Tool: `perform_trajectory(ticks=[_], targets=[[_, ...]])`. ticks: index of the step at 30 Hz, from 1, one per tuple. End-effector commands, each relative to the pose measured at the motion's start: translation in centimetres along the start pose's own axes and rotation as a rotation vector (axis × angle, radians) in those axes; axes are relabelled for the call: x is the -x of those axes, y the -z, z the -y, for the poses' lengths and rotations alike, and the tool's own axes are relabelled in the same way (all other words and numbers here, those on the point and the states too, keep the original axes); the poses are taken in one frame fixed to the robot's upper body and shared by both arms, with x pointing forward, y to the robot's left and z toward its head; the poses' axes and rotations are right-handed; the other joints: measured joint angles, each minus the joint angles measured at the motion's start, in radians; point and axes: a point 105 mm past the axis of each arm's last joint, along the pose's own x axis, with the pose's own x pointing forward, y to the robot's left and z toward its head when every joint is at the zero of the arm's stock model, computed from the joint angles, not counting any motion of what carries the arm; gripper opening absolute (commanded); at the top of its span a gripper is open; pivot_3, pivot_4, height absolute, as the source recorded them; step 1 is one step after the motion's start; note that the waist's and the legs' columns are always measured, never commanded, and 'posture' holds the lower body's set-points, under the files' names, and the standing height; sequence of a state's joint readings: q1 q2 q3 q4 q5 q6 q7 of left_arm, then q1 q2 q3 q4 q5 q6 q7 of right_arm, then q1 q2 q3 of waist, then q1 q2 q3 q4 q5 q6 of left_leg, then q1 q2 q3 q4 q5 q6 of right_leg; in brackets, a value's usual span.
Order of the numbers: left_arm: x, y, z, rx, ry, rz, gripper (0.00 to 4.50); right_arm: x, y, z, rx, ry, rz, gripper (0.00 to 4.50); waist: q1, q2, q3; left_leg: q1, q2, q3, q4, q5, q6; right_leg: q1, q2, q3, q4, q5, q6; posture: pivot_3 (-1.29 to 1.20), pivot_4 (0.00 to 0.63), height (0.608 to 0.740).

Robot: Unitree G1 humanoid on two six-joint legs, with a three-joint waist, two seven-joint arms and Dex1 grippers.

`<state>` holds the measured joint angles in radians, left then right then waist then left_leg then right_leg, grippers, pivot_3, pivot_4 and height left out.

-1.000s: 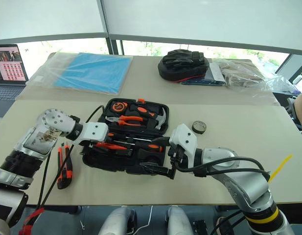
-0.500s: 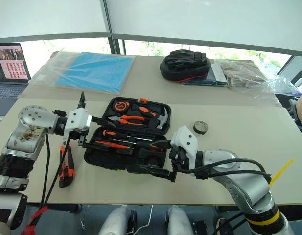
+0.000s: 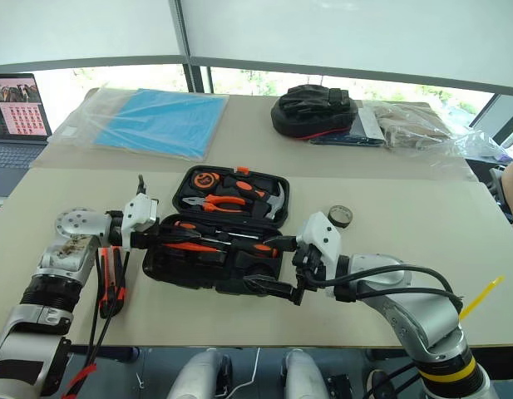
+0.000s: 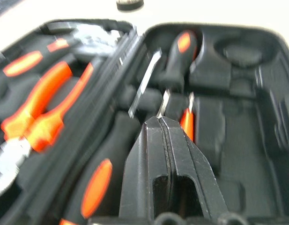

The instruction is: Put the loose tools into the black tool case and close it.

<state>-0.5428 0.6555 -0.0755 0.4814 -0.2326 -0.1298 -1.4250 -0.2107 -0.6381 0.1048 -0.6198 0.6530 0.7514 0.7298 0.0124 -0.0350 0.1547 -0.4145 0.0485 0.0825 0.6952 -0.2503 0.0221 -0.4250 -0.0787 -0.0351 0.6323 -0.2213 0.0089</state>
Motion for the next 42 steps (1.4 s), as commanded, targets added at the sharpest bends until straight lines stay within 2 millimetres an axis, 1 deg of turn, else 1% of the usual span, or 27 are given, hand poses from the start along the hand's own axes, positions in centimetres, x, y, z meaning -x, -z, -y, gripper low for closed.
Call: perform_trajectory(ticks=[1, 4, 7, 11, 15, 19, 23, 27, 29, 30, 31, 32, 34, 35, 37, 38, 39, 40, 41, 42], targets=[[0.1, 0.8, 0.1, 0.007, 0.002, -0.032, 0.04, 0.1, -1.0, -0.2, 0.025, 0.000, 0.042, 4.50, 0.001, 0.000, 0.000, 0.000, 0.000, 0.000, 0.000, 0.000, 0.000, 0.000, 0.000, 0.000, 0.000, 0.000, 0.000, 0.00, 0.150, 0.740], [0.1, 1.7, 0.5, 0.025, -0.003, -0.046, 0.04, 0.0, -1.0, -0.3, 0.024, 0.000, 0.046, 4.50, 0.001, 0.000, 0.000, 0.001, 0.000, 0.000, 0.000, 0.000, 0.000, 0.001, 0.000, 0.000, 0.000, 0.000, 0.000, 0.00, 0.150, 0.740], [0.1, 2.1, 0.9, 0.037, 0.008, -0.042, 0.04, 0.0, -1.0, -0.3, 0.023, 0.001, 0.048, 4.50, 0.000, 0.000, -0.001, 0.004, 0.000, 0.000, 0.000, 0.000, 0.000, 0.002, 0.000, 0.000, 0.000, 0.000, 0.000, 0.00, 0.150, 0.740], [0.5, 2.8, 1.6, 0.046, 0.022, -0.067, 0.04, 0.1, -1.0, -0.3, 0.022, 0.004, 0.049, 4.50, -0.001, 0.001, -0.001, 0.005, 0.001, 0.000, 0.000, 0.000, 0.000, 0.003, 0.000, 0.002, 0.001, 0.000, 0.000, 0.00, 0.150, 0.740], [0.8, 3.7, 2.1, 0.077, 0.026, -0.086, 0.04, 0.1, -1.0, -0.2, 0.022, 0.004, 0.049, 4.50, -0.004, 0.004, -0.003, 0.008, 0.001, 0.000, -0.002, 0.000, 0.000, 0.003, 0.000, 0.005, 0.001, 0.000, 0.000, 0.00, 0.150, 0.740], [0.8, 4.1, 2.1, 0.084, 0.006, -0.092, 0.04, 0.0, -1.0, -0.1, 0.023, 0.004, 0.051, 4.50, -0.010, 0.008, -0.006, 0.010, 0.001, 0.001, -0.003, 0.000, 0.000, 0.003, 0.001, 0.009, 0.002, 0.000, 0.000, 0.00, 0.150, 0.740], [0.7, 4.5, 2.0, 0.107, -0.017, -0.101, 0.04, 0.0, -1.0, 0.0, 0.025, 0.003, 0.050, 4.50, -0.011, 0.009, -0.006, 0.012, 0.001, 0.002, -0.003, 0.000, 0.000, 0.003, 0.001, 0.011, 0.005, 0.000, 0.000, 0.00, 0.150, 0.740], [0.8, 5.3, 2.4, 0.152, -0.015, -0.134, 0.04, -0.1, -1.2, 0.1, 0.029, -0.003, 0.058, 4.50, -0.012, 0.009, -0.006, 0.015, 0.001, 0.004, -0.003, 0.000, 0.000, 0.003, 0.001, 0.014, 0.008, -0.001, 0.000, 0.00, 0.150, 0.740], [1.2, 5.0, 2.3, 0.145, -0.033, -0.115, 0.04, -0.2, -1.2, 0.1, 0.033, -0.009, 0.064, 4.50, -0.014, 0.009, -0.008, 0.016, 0.001, 0.004, -0.003, 0.000, 0.000, 0.003, 0.002, 0.015, 0.009, -0.002, 0.003, 0.00, 0.150, 0.740], [1.6, 4.5, 2.0, 0.146, -0.062, -0.083, 0.04, -0.3, -1.3, 0.0, 0.037, -0.014, 0.070, 4.50, -0.016, 0.010, -0.008, 0.016, 0.001, 0.004, -0.003, 0.000, 0.000, 0.003, 0.002, 0.016, 0.009, -0.003, 0.003, 0.00, 0.150, 0.740], [2.3, 3.6, 1.2, 0.140, -0.123, -0.031, 0.04, -0.4, -1.4, 0.0, 0.044, -0.020, 0.080, 4.50, -0.018, 0.010, -0.008, 0.016, 0.001, 0.005, -0.003, 0.000, 0.000, 0.002, 0.002, 0.016, 0.009, -0.002, 0.003, 0.00, 0.150, 0.740], [3.5, 2.0, 0.5, 0.130, -0.191, 0.054, 0.04, -0.4, -1.6, -0.2, 0.065, -0.037, 0.109, 4.50, -0.023, 0.010, -0.008, 0.016, 0.001, 0.005, -0.003, 0.000, 0.000, 0.002, 0.002, 0.017, 0.009, -0.002, 0.003, 0.00, 0.150, 0.740], [6.2, 0.0, -0.5, 0.097, -0.335, 0.146, 0.54, -0.4, -2.3, -0.6, 0.102, -0.069, 0.181, 4.50, -0.034, 0.009, -0.008, 0.016, 0.002, 0.005, -0.004, 0.000, 0.000, 0.001, 0.003, 0.018, 0.009, -0.002, 0.003, 0.00, 0.150, 0.740], [7.5, -0.4, -0.5, 0.087, -0.392, 0.160, 0.71, -0.3, -2.4, -0.8, 0.111, -0.079, 0.210, 4.50, -0.037, 0.008, -0.007, 0.015, 0.003, 0.006, -0.004, -0.001, 0.000, -0.001, 0.004, 0.020, 0.009, -0.002, 0.002, 0.00, 0.150, 0.740], [9.7, -0.9, -0.4, 0.082, -0.497, 0.158, 1.48, -0.1, -2.4, -0.9, 0.127, -0.087, 0.240, 4.50, -0.038, 0.005, -0.005, 0.013, 0.003, 0.005, -0.005, -0.001, 0.000, -0.003, 0.004, 0.020, 0.009, -0.002, 0.001, 0.00, 0.150, 0.740], [10.7, -1.0, -0.2, 0.089, -0.543, 0.153, 1.74, -0.1, -2.4, -0.9, 0.135, -0.090, 0.255, 4.50, -0.033, 0.004, -0.005, 0.012, 0.003, 0.005, -0.005, -0.001, 0.000, -0.004, 0.004, 0.019, 0.009, -0.001, 0.000, 0.00, 0.150, 0.740], [12.4, -0.6, 0.6, 0.107, -0.615, 0.134, 2.20, 0.0, -2.5, -1.0, 0.156, -0.093, 0.292, 4.50, -0.030, 0.004, -0.005, 0.012, 0.003, 0.005, -0.005, -0.001, 0.000, -0.004, 0.002, 0.019, 0.009, -0.001, -0.001, 0.00, 0.150, 0.740], [14.2, -0.1, 1.6, 0.130, -0.692, 0.107, 2.52, 0.2, -2.6, -1.2, 0.179, -0.098, 0.332, 4.50, -0.029, 0.004, -0.005, 0.012, 0.003, 0.006, -0.005, -0.001, 0.000, -0.004, 0.001, 0.019, 0.008, -0.001, 0.000, 0.00, 0.150, 0.740], [15.4, 0.2, 2.4, 0.145, -0.743, 0.085, 2.94, 0.3, -2.7, -1.3, 0.196, -0.102, 0.359, 4.50, -0.032, 0.004, -0.006, 0.012, 0.003, 0.007, -0.005, -0.001, 0.000, -0.003, 0.000, 0.020, 0.007, 0.000, 0.001, 0.00, 0.150, 0.740], [16.8, 0.8, 3.6, 0.175, -0.811, 0.065, 3.24, 0.4, -2.5, -1.3, 0.216, -0.103, 0.369, 4.50, -0.033, 0.004, -0.006, 0.013, 0.003, 0.008, -0.006, -0.002, 0.001, -0.003, 0.000, 0.022, 0.006, 0.000, 0.002, 0.00, 0.150, 0.740]])
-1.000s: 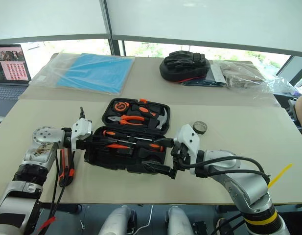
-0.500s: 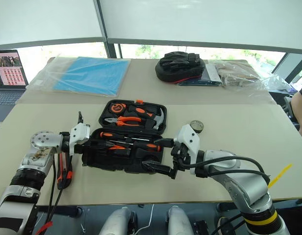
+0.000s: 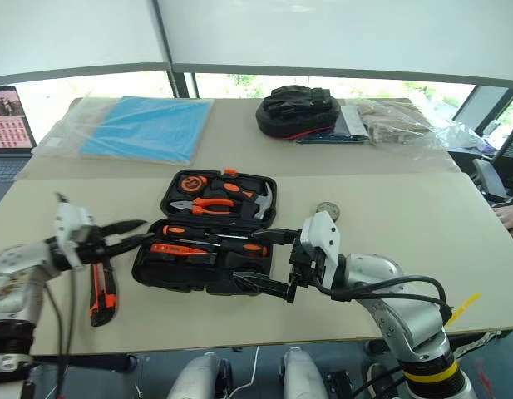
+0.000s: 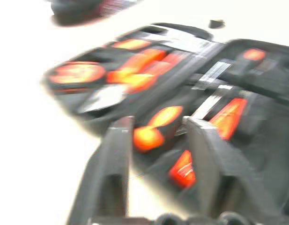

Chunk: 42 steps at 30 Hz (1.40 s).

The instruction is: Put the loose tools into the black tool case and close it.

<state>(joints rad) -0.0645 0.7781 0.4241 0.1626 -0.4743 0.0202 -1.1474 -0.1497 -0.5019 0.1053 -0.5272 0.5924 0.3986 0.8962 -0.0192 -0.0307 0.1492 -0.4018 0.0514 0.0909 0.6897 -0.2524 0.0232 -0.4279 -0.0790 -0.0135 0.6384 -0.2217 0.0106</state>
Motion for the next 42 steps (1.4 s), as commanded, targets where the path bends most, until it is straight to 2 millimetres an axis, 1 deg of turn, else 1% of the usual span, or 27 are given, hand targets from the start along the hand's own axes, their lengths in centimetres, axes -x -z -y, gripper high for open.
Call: perform_trajectory(ticks=[1, 3, 6, 7, 9, 10, 11, 12, 13, 15, 17, 20, 22, 24, 27, 28, 30, 32, 36, 38, 40, 41, 42], targets=[[5.6, 0.2, -0.6, 0.027, -0.240, -0.038, 3.65, 0.5, -0.8, -0.3, 0.119, -0.024, 0.088, 4.50, -0.001, 0.000, 0.000, 0.001, 0.000, 0.001, 0.000, -0.001, 0.001, 0.001, -0.001, 0.001, -0.001, 0.000, 0.001, 0.00, 0.150, 0.740], [8.8, 1.7, 0.4, 0.059, -0.339, -0.105, 4.39, 0.7, -0.5, -0.3, 0.147, -0.029, 0.101, 4.50, 0.003, -0.001, 0.000, 0.001, 0.000, 0.001, 0.000, -0.002, 0.001, 0.003, -0.001, 0.000, -0.004, 0.000, 0.002, 0.00, 0.150, 0.740], [12.7, 3.7, 1.7, 0.100, -0.470, -0.198, 4.45, 0.9, -0.1, -0.5, 0.204, -0.049, 0.115, 4.50, 0.012, -0.003, -0.001, 0.002, 0.000, 0.002, -0.001, -0.002, 0.001, 0.004, -0.002, -0.001, -0.008, 0.000, 0.002, 0.00, 0.150, 0.740], [13.6, 4.1, 2.0, 0.112, -0.508, -0.216, 4.45, 1.0, -0.1, -0.5, 0.216, -0.050, 0.124, 4.50, 0.016, -0.004, -0.001, 0.002, 0.000, 0.001, -0.001, -0.002, 0.001, 0.004, -0.003, -0.002, -0.008, -0.001, 0.001, 0.00, 0.150, 0.740], [14.9, 4.6, 3.0, 0.145, -0.547, -0.239, 4.45, 1.1, -0.2, -0.5, 0.218, -0.056, 0.146, 4.50, 0.023, -0.005, -0.001, 0.003, 0.000, 0.001, -0.001, -0.003, 0.001, 0.002, -0.003, -0.002, -0.009, -0.005, -0.003, 0.00, 0.150, 0.740], [15.2, 4.6, 3.4, 0.158, -0.554, -0.244, 4.45, 1.2, -0.3, -0.5, 0.220, -0.064, 0.153, 4.50, 0.027, -0.005, -0.001, 0.003, 0.000, 0.001, -0.001, -0.004, -0.001, 0.002, -0.004, -0.003, -0.009, -0.005, -0.002, 0.00, 0.150, 0.740], [15.3, 4.6, 3.8, 0.175, -0.562, -0.245, 4.45, 1.3, -0.2, -0.7, 0.205, -0.082, 0.153, 4.50, 0.031, -0.006, -0.002, 0.003, 0.000, 0.001, -0.001, -0.007, -0.007, 0.001, -0.004, -0.003, -0.009, -0.006, -0.002, 0.00, 0.150, 0.740], [15.3, 4.5, 4.0, 0.192, -0.569, -0.250, 4.45, 1.4, -0.2, -0.8, 0.198, -0.095, 0.155, 4.50, 0.033, -0.006, -0.002, 0.003, 0.000, 0.001, -0.001, -0.007, -0.007, 0.001, -0.005, -0.003, -0.009, -0.005, -0.003, 0.00, 0.150, 0.740], [15.0, 4.3, 4.3, 0.210, -0.561, -0.248, 4.45, 1.5, -0.3, -0.9, 0.161, -0.104, 0.162, 4.50, 0.034, -0.006, -0.002, 0.003, -0.001, 0.001, -0.001, -0.007, -0.007, 0.001, -0.005, -0.004, -0.009, -0.006, -0.003, 0.00, 0.150, 0.740], [14.0, 3.7, 4.7, 0.251, -0.551, -0.255, 4.45, 1.7, -0.4, -1.1, 0.144, -0.116, 0.169, 4.50, 0.035, -0.008, -0.002, 0.003, -0.001, 0.001, -0.001, -0.007, -0.007, 0.001, -0.006, -0.004, -0.009, -0.005, -0.003, 0.00, 0.150, 0.740], [12.4, 2.7, 5.1, 0.302, -0.538, -0.228, 4.45, 1.8, -0.4, -1.2, 0.140, -0.131, 0.163, 4.50, 0.034, -0.010, -0.003, 0.003, 0.000, 0.001, -0.001, -0.007, -0.007, 0.001, -0.006, -0.004, -0.009, -0.005, -0.003, 0.00, 0.150, 0.740], [9.4, 1.7, 6.4, 0.362, -0.508, -0.262, 4.45, 2.0, -0.1, -1.3, 0.144, -0.136, 0.155, 4.50, 0.033, -0.010, -0.003, 0.003, -0.001, 0.001, -0.001, -0.007, -0.007, 0.002, -0.006, -0.003, -0.009, -0.005, -0.003, 0.00, 0.150, 0.740], [8.0, 1.7, 7.1, 0.384, -0.544, -0.310, 4.45, 2.1, 0.1, -1.4, 0.140, -0.138, 0.150, 4.50, 0.031, -0.011, -0.004, 0.003, -0.001, 0.002, -0.002, -0.007, -0.006, 0.004, -0.005, -0.002, -0.009, -0.004, -0.005, 0.00, 0.150, 0.740], [6.2, 1.6, 8.0, 0.436, -0.583, -0.298, 4.45, 2.2, 0.3, -1.3, 0.140, -0.140, 0.146, 4.50, 0.031, -0.010, -0.003, 0.003, -0.001, 0.002, -0.002, -0.003, 0.000, 0.005, -0.005, -0.002, -0.009, -0.004, -0.005, 0.00, 0.150, 0.740], [3.5, 1.7, 9.7, 0.487, -0.580, -0.307, 4.45, 2.0, 0.3, -1.1, 0.144, -0.140, 0.147, 4.50, 0.030, -0.009, -0.003, 0.003, -0.001, 0.003, -0.002, -0.003, 0.000, 0.004, -0.004, 0.000, -0.008, -0.001, 0.001, 0.00, 0.150, 0.740], [3.1, 2.0, 9.9, 0.494, -0.591, -0.329, 4.45, 2.0, 0.2, -1.1, 0.145, -0.141, 0.149, 4.50, 0.030, -0.009, -0.003, 0.004, -0.001, 0.002, -0.002, -0.003, 0.000, 0.005, -0.002, 0.001, -0.008, 0.000, 0.001, 0.00, 0.150, 0.740], [3.1, 3.0, 9.6, 0.479, -0.658, -0.394, 4.45, 2.0, 0.2, -1.2, 0.143, -0.149, 0.149, 4.50, 0.029, -0.010, -0.003, 0.004, 0.000, 0.002, -0.002, -0.003, 0.000, 0.004, 0.000, 0.002, -0.008, 0.000, 0.000, 0.00, 0.150, 0.740], [3.1, 3.5, 9.3, 0.476, -0.702, -0.424, 4.45, 2.0, 0.2, -1.3, 0.141, -0.154, 0.144, 4.50, 0.029, -0.010, -0.003, 0.005, -0.001, 0.002, -0.003, -0.003, 0.000, 0.004, 0.002, 0.002, -0.007, 0.000, -0.001, 0.00, 0.150, 0.740], [2.6, 4.3, 9.6, 0.484, -0.715, -0.462, 4.45, 2.3, 0.2, -1.2, 0.142, -0.151, 0.136, 4.50, 0.030, -0.009, -0.003, 0.007, -0.001, 0.002, -0.005, -0.003, 0.000, 0.005, 0.002, 0.002, -0.007, -0.001, -0.003, 0.00, 0.150, 0.740], [2.3, 4.5, 10.0, 0.498, -0.710, -0.463, 3.93, 2.3, 0.1, -1.0, 0.144, -0.146, 0.133, 4.50, 0.031, -0.009, -0.003, 0.007, -0.001, 0.002, -0.005, -0.003, 0.000, 0.005, 0.001, 0.002, -0.008, -0.001, -0.003, 0.00, 0.150, 0.740], [2.1, 4.6, 10.3, 0.501, -0.702, -0.461, 3.33, 2.3, 0.0, -1.0, 0.145, -0.143, 0.132, 4.50, 0.032, -0.009, -0.003, 0.007, -0.001, 0.002, -0.005, -0.003, 0.000, 0.005, 0.001, 0.002, -0.008, -0.003, -0.006, 0.00, 0.150, 0.740], [2.0, 4.6, 10.4, 0.499, -0.698, -0.464, 3.33, 2.3, 0.0, -0.9, 0.145, -0.143, 0.132, 4.50, 0.032, -0.009, -0.003, 0.007, -0.001, 0.002, -0.005, -0.003, 0.000, 0.005, 0.001, 0.003, -0.008, -0.004, -0.008, 0.00, 0.150, 0.740], [2.1, 4.8, 10.5, 0.503, -0.700, -0.472, 2.97, 2.3, 0.0, -0.9, 0.145, -0.142, 0.131, 4.50, 0.032, -0.009, -0.003, 0.007, -0.001, 0.002, -0.005, -0.003, 0.000, 0.005, 0.000, 0.003, -0.008, -0.004, -0.007, 0.00, 0.150, 0.740]])
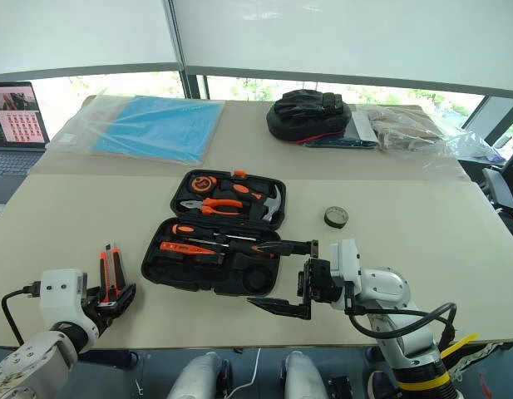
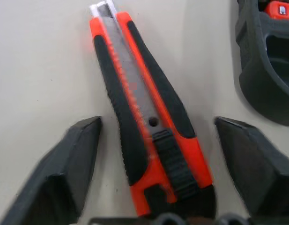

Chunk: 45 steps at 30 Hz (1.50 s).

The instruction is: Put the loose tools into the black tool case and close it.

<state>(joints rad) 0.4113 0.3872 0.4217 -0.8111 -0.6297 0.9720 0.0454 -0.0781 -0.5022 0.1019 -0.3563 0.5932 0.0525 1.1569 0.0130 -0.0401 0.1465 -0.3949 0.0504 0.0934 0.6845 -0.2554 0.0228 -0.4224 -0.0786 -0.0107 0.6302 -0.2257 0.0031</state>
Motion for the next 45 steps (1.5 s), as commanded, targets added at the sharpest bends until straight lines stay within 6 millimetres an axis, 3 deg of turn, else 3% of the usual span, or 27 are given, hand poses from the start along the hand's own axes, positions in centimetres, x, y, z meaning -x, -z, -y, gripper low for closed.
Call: perform_trajectory(ticks=[1, 4, 8, 11, 15, 19, 23, 28, 32, 45], targets=[[0.0, 0.8, 0.6, 0.000, 0.014, -0.023, 2.65, 0.1, -1.2, 0.2, 0.047, -0.004, 0.019, 4.50, 0.000, 0.000, 0.000, 0.000, 0.000, 0.000, 0.000, 0.000, 0.000, 0.000, 0.000, 0.000, 0.000, 0.000, 0.000, 0.00, 0.150, 0.740], [-0.1, 1.1, 0.4, 0.000, 0.014, -0.027, 1.78, 0.2, -1.2, 0.3, 0.050, -0.001, 0.016, 4.50, 0.000, 0.001, 0.000, 0.000, 0.000, 0.000, 0.000, 0.000, 0.000, 0.000, 0.000, 0.000, 0.000, 0.000, 0.000, 0.00, 0.150, 0.740], [-0.1, 0.4, -0.9, 0.019, -0.013, 0.040, 1.79, 0.2, -1.2, 0.3, 0.053, 0.003, 0.012, 4.50, 0.000, 0.001, 0.000, 0.000, 0.000, 0.001, 0.000, 0.000, 0.000, 0.000, 0.000, 0.001, 0.000, 0.000, 0.000, 0.00, 0.150, 0.740], [0.5, -3.0, -2.3, -0.028, 0.152, 0.215, 1.79, 0.3, -1.4, 0.3, 0.060, 0.015, 0.006, 4.50, -0.001, 0.001, 0.000, 0.000, 0.000, 0.001, 0.000, 0.000, 0.000, -0.001, 0.000, 0.000, 0.000, -0.001, -0.001, 0.00, 0.150, 0.740], [1.8, -7.1, -2.3, -0.333, 0.580, 0.361, 1.79, 1.1, -1.6, 0.4, 0.073, 0.043, -0.014, 4.50, 0.005, 0.001, 0.000, -0.003, 0.001, -0.001, 0.000, 0.001, -0.002, -0.005, 0.001, -0.005, 0.001, -0.003, -0.005, 0.00, 0.150, 0.740], [1.5, -7.4, -0.6, -0.702, 0.937, 0.274, 1.79, 1.8, -1.6, 0.3, 0.074, 0.066, -0.047, 4.50, 0.014, 0.003, 0.001, -0.005, 0.000, 0.001, -0.002, 0.002, -0.004, -0.012, -0.001, -0.004, 0.000, -0.003, -0.005, 0.00, 0.150, 0.740], [0.6, -8.8, 2.3, -0.855, 1.166, 0.269, 1.79, 2.3, -1.7, -0.3, 0.053, 0.080, -0.091, 4.50, 0.012, 0.003, 0.001, -0.009, -0.001, 0.005, -0.003, 0.001, -0.001, -0.010, -0.003, -0.002, -0.003, -0.001, -0.001, 0.00, 0.150, 0.740], [-1.3, -8.1, 4.7, -1.116, 1.314, 0.165, 1.79, 2.3, -1.6, -1.2, 0.018, 0.099, -0.154, 4.50, 0.001, 0.002, 0.001, -0.011, -0.001, 0.006, -0.004, 0.000, 0.000, -0.011, 0.002, -0.002, -0.003, 0.004, 0.007, 0.00, 0.150, 0.740], [-2.4, -7.8, 6.4, -1.173, 1.372, 0.109, 1.79, 2.1, -1.8, -1.5, 0.010, 0.131, -0.175, 4.50, -0.002, 0.002, 0.001, -0.011, -0.001, 0.011, -0.004, 0.000, -0.001, -0.012, 0.003, -0.002, -0.001, 0.003, 0.006, 0.00, 0.150, 0.740], [-3.9, -5.4, 6.8, -1.343, 1.399, -0.013, 1.79, 1.9, -2.1, -2.9, -0.036, 0.162, -0.186, 4.50, -0.001, 0.002, 0.001, -0.006, -0.001, 0.013, -0.002, 0.000, -0.001, -0.007, 0.003, 0.000, -0.001, 0.002, 0.008, 0.00, 0.150, 0.740]])
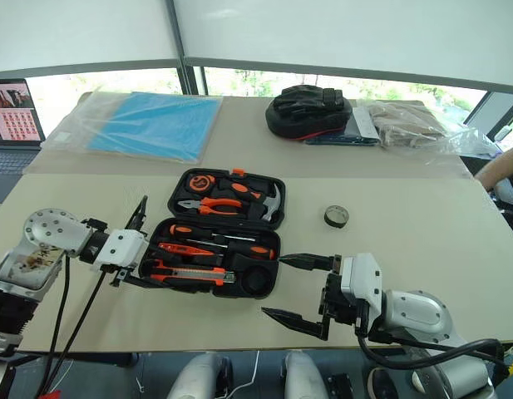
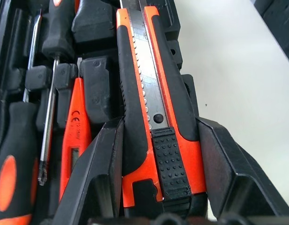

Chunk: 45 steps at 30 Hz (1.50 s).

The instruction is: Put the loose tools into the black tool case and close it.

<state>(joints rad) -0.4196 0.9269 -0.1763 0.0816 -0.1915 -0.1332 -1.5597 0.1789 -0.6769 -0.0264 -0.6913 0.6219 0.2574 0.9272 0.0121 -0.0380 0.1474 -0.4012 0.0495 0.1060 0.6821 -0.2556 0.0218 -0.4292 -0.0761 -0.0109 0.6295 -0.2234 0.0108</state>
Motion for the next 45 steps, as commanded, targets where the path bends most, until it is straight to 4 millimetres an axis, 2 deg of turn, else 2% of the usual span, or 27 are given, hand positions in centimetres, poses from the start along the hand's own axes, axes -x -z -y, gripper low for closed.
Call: perform_trajectory(ticks=[1, 8, 12, 22, 24, 25, 29, 30, 35, 38, 45], targets=[[-0.8, 1.0, 0.8, 0.010, 0.066, -0.068, 1.79, -0.1, -1.1, -0.5, 0.022, -0.008, 0.025, 4.50, 0.000, 0.000, 0.000, 0.002, 0.000, 0.000, 0.000, 0.000, 0.000, 0.002, 0.000, 0.000, 0.000, -0.001, 0.001, 0.00, 0.150, 0.740], [-1.1, 1.8, -0.1, 0.013, 0.063, -0.160, 1.79, -0.2, -1.4, -0.4, 0.011, -0.011, 0.032, 4.50, 0.000, 0.000, 0.000, 0.005, 0.000, 0.000, 0.000, 0.000, 0.000, 0.005, 0.000, 0.000, 0.000, -0.001, 0.002, 0.00, 0.150, 0.740], [-1.2, 1.1, -0.9, 0.012, 0.054, -0.137, 1.79, -0.2, -1.5, -0.3, 0.002, -0.007, 0.038, 4.50, -0.001, 0.000, 0.000, 0.005, 0.000, 0.000, 0.000, 0.000, 0.000, 0.005, 0.000, 0.001, 0.000, -0.001, 0.002, 0.00, 0.150, 0.740], [-2.1, 0.0, -0.2, 0.016, 0.111, -0.067, 1.79, -0.6, -1.3, 0.2, 0.006, -0.016, 0.034, 4.50, 0.000, 0.000, 0.000, 0.005, -0.001, -0.001, 0.000, -0.001, 0.001, 0.005, 0.000, 0.001, 0.000, -0.001, 0.001, 0.00, 0.150, 0.740], [-2.1, -0.2, -0.6, 0.023, 0.080, -0.041, 2.79, -0.8, -1.3, 0.2, 0.005, -0.019, 0.036, 4.50, 0.000, 0.000, 0.000, 0.005, -0.001, -0.001, 0.000, -0.001, 0.001, 0.005, 0.000, 0.001, 0.000, -0.001, 0.001, 0.00, 0.150, 0.740], [-2.1, -0.3, -0.8, 0.024, 0.065, -0.031, 2.99, -0.8, -1.2, 0.3, 0.005, -0.020, 0.038, 4.50, 0.000, 0.000, 0.000, 0.005, -0.001, -0.001, 0.000, -0.001, 0.001, 0.005, -0.001, 0.001, 0.000, -0.001, 0.002, 0.00, 0.150, 0.740], [-0.9, -1.9, -1.9, 0.068, -0.010, 0.092, 4.34, -1.0, -1.1, 0.3, 0.006, -0.027, 0.039, 4.50, 0.000, 0.000, 0.000, 0.004, -0.001, -0.001, 0.001, -0.001, 0.001, 0.005, -0.001, 0.001, 0.000, -0.001, 0.002, 0.00, 0.150, 0.740], [-0.6, -2.3, -2.1, 0.075, -0.028, 0.124, 4.46, -1.0, -1.1, 0.4, 0.006, -0.029, 0.039, 4.50, 0.000, 0.000, 0.000, 0.003, -0.001, -0.002, 0.001, -0.001, 0.001, 0.005, 0.000, 0.001, 0.000, -0.001, 0.002, 0.00, 0.150, 0.740], [1.3, -2.8, -2.7, 0.102, -0.144, 0.225, 4.46, -1.0, -0.9, 0.8, 0.009, -0.027, 0.040, 4.50, -0.001, 0.000, 0.000, 0.003, 0.000, -0.009, 0.001, -0.001, 0.001, 0.004, 0.000, 0.000, 0.000, -0.001, 0.002, 0.00, 0.150, 0.740], [1.1, -2.8, -2.3, 0.101, -0.144, 0.256, 3.74, -1.1, -0.8, 1.0, 0.010, -0.024, 0.043, 4.50, -0.001, 0.000, 0.000, 0.003, -0.001, -0.009, 0.001, -0.001, 0.001, 0.005, 0.000, 0.000, 0.000, -0.001, 0.002, 0.00, 0.150, 0.740], [-1.5, -1.9, -0.4, 0.109, -0.109, 0.288, 1.17, -0.9, -0.2, 1.2, 0.015, -0.012, 0.035, 4.50, 0.001, 0.000, 0.000, 0.003, -0.001, -0.009, 0.002, -0.001, 0.001, 0.005, -0.001, 0.000, 0.000, -0.001, 0.001, 0.00, 0.150, 0.740]])
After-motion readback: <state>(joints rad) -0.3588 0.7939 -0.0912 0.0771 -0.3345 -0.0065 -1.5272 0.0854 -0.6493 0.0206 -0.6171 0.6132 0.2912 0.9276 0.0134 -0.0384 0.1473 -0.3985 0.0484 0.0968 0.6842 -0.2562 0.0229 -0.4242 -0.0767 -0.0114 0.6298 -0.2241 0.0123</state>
